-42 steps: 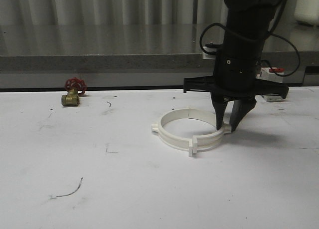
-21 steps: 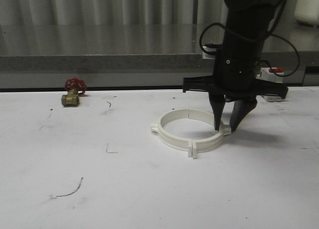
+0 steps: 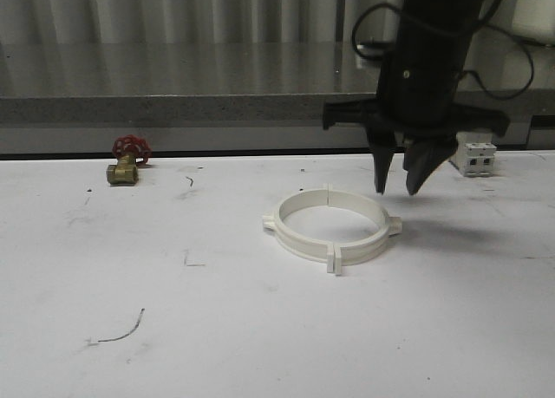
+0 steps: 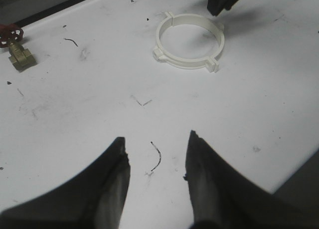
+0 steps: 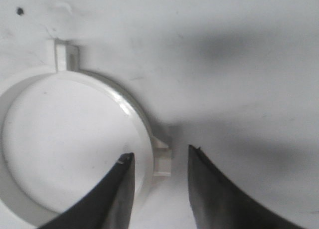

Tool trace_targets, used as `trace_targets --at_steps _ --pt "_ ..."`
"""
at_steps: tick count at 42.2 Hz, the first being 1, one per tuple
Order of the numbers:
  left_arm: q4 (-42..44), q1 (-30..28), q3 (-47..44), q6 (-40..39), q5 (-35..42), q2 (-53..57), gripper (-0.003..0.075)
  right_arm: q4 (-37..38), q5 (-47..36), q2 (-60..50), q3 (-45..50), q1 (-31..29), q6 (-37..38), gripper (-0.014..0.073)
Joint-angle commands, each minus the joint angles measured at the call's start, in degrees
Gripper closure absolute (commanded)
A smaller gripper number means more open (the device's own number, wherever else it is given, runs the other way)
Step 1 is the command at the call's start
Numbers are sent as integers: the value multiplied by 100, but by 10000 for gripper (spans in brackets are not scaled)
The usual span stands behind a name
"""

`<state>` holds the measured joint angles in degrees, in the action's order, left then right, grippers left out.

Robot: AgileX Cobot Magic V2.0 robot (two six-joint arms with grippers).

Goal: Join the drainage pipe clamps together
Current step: 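Open the right gripper and lift it away from the ring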

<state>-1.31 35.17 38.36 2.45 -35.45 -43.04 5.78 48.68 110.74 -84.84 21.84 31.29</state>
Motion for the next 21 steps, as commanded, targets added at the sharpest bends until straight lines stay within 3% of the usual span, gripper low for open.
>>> trace_targets --at_steps 1,7,21 --pt "-62 2 148 -8 419 32 447 208 -48 -744 -119 -14 -642 294" --pt "-62 2 148 -8 419 32 447 184 -26 -1429 73 -73 -1629 294" --pt "-62 2 148 -8 419 32 447 39 -908 -3521 1763 -526 -2133 295"
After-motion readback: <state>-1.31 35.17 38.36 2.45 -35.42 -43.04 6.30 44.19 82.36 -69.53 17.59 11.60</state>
